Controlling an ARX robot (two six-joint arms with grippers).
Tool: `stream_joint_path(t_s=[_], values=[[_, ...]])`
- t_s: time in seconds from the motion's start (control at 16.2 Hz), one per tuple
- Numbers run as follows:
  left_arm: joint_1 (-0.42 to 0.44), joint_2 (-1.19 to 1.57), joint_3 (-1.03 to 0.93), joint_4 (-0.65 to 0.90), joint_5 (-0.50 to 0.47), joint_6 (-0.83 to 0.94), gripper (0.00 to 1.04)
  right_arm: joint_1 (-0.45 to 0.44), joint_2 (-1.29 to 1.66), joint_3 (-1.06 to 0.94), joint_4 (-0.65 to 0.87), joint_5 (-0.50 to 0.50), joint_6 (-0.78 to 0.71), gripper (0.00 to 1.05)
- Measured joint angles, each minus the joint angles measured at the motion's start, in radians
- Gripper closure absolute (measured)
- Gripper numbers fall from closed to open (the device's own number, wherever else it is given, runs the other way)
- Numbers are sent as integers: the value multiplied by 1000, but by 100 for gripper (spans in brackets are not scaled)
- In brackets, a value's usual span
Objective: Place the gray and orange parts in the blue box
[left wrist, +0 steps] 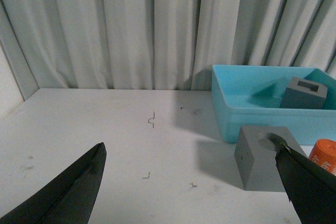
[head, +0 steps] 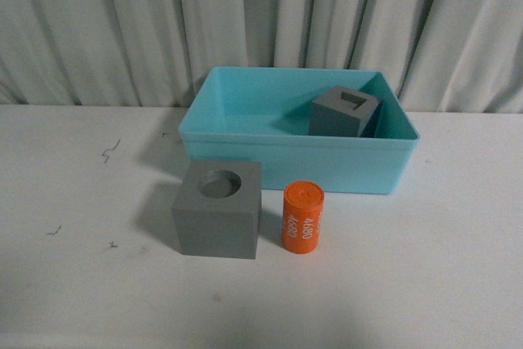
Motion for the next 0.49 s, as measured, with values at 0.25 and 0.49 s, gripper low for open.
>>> stream_joint_path(t_s=[0.25,0.49], values=[[0,0,0,0,0,0,7,0,0,0,0,0,0,5],[-41,48,53,-163,-109,-70,7,0,0,0,0,0,0,6]])
